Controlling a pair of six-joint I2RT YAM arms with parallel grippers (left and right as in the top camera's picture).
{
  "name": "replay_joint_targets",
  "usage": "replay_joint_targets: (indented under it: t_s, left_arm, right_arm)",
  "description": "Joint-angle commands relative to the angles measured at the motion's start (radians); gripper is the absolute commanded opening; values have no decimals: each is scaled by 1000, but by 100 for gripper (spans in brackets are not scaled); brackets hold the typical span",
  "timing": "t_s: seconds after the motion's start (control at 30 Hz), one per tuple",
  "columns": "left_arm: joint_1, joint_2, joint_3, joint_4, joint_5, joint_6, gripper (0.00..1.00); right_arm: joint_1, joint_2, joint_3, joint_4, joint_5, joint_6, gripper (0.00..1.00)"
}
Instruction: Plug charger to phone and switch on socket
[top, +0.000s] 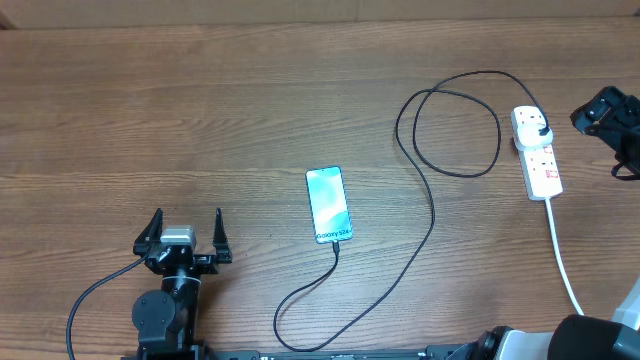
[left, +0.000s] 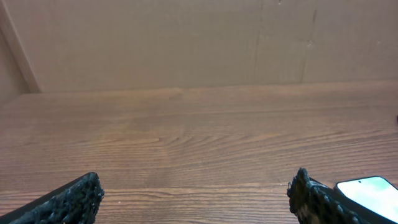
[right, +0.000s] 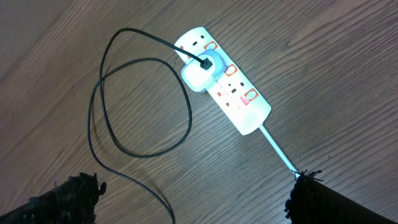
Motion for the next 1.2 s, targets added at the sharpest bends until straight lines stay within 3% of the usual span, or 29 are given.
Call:
replay_joint_targets:
  t_s: [0.0,0.33,0.67,1.17]
  left_arm:
    - [7,-11,-4,-2,10,12,99]
    - [7,-11,-4,-2,10,12,99]
    - [7,-11,-4,-2,10,12,99]
    - [7,-11,-4,-2,10,12,99]
  right_arm:
    - [0,-5,19,5,3,0,100]
    - [6,-33,17,79,2,0,100]
    - [138,-191,-126,322,3,-1,100]
    - [345,-533,-883,1097,3,0,100]
